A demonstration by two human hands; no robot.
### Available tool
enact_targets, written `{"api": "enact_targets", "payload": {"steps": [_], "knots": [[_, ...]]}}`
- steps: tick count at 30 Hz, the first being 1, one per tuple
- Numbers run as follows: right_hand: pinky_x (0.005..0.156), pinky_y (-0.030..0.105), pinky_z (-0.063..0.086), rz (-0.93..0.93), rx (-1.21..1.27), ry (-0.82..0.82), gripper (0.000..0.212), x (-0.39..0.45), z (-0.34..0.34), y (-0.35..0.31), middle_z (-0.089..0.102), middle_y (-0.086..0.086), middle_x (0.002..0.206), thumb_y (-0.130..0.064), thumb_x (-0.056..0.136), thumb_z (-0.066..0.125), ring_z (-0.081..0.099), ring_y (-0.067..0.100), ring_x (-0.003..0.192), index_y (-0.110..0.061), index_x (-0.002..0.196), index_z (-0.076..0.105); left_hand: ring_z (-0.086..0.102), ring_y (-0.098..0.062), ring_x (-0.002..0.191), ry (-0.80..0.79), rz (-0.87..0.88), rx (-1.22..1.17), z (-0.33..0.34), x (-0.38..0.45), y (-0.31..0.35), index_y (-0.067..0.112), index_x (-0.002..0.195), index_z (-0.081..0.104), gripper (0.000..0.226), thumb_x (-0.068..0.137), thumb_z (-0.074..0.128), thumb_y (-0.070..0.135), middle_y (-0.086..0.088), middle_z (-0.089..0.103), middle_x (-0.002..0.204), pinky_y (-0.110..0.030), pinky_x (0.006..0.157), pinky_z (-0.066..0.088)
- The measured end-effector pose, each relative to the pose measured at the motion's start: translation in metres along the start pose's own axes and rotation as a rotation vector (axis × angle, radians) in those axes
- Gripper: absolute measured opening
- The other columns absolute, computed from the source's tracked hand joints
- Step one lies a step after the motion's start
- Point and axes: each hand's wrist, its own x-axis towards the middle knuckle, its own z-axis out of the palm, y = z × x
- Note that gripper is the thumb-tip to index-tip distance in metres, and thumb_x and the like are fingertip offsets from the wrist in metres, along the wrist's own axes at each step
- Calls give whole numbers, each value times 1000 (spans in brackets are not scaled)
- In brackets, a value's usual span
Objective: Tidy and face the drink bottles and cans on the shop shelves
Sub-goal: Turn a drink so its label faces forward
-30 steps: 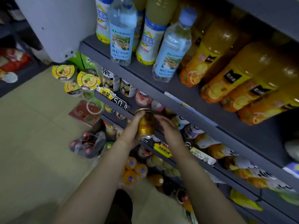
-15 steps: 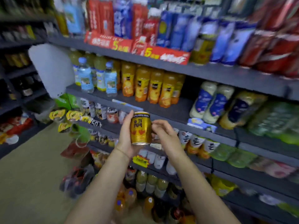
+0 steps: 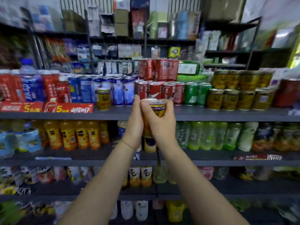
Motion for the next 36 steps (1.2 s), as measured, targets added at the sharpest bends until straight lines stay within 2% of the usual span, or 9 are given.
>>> {"api": "enact_targets", "payload": {"steps": [2, 6, 10, 14, 21, 23, 26, 30, 36], "knots": [[70, 15, 50, -17, -33, 12, 40, 23, -22, 4, 70, -7, 88, -40, 78, 81, 67, -2, 78, -18, 104, 60, 71, -9, 96, -26, 44, 36, 26, 17, -12, 25, 106, 70, 58, 100, 26, 61, 3, 76, 100, -29, 84, 54], [69, 5, 43, -48, -170, 40, 38, 73, -71, 10, 68, -15, 90, -49, 78, 77, 61, -13, 80, -24, 102, 62, 55, -9, 126, -80, 131, 40, 77, 56, -33, 34, 133, 56, 60, 98, 17, 65, 5, 61, 135, -38, 111, 41], [66, 2, 40, -80, -288, 60, 27, 125, -123, 12, 62, -22, 87, -46, 83, 74, 57, -19, 77, -29, 98, 59, 41, -5, 137, -137, 189, 7, 127, 103, -54, 28, 146, 43, 63, 101, 13, 59, 7, 46, 149, -38, 120, 27], [75, 15, 44, -154, -351, 144, 45, 171, -177, 16, 67, -10, 100, -52, 81, 73, 62, 2, 92, -22, 110, 59, 37, -3, 137, -158, 218, 72, 186, 136, -70, 22, 146, 42, 64, 102, 10, 55, 10, 45, 146, -41, 121, 24], [78, 1, 37, -262, -273, 314, 47, 226, -296, 12, 61, -16, 106, -50, 83, 73, 53, -13, 96, -23, 116, 55, 35, 5, 130, -141, 416, 349, 293, 151, -109, 34, 138, 46, 53, 99, 16, 54, 17, 43, 140, -23, 113, 23], [84, 7, 40, -291, -240, 340, 47, 243, -332, 11, 61, -13, 108, -51, 83, 72, 55, -8, 100, -23, 117, 54, 32, 6, 131, -105, 483, 390, 327, 149, -119, 29, 141, 46, 51, 98, 24, 46, 19, 41, 139, -18, 112, 21], [98, 36, 48, -311, -233, 335, 54, 277, -383, 13, 62, -5, 116, -59, 80, 70, 59, 10, 110, -27, 120, 51, 31, 2, 137, -43, 584, 438, 377, 146, -138, 27, 142, 46, 51, 93, 38, 41, 14, 41, 145, -21, 116, 22], [101, 43, 46, -299, -249, 277, 73, 325, -439, 21, 54, 7, 126, -68, 71, 69, 53, 21, 118, -27, 128, 48, 15, -23, 150, 103, 756, 928, 431, 151, -176, 31, 148, 36, 65, 86, 45, 49, -2, 24, 160, -39, 120, 11], [110, 46, 40, -170, -239, 130, 78, 383, -471, 49, 47, 3, 142, -63, 69, 76, 44, 22, 133, -32, 135, 49, -3, -47, 148, 226, 631, 1549, 470, 149, -237, 42, 150, 27, 65, 88, 43, 54, -21, -4, 163, -66, 116, 10]]}}
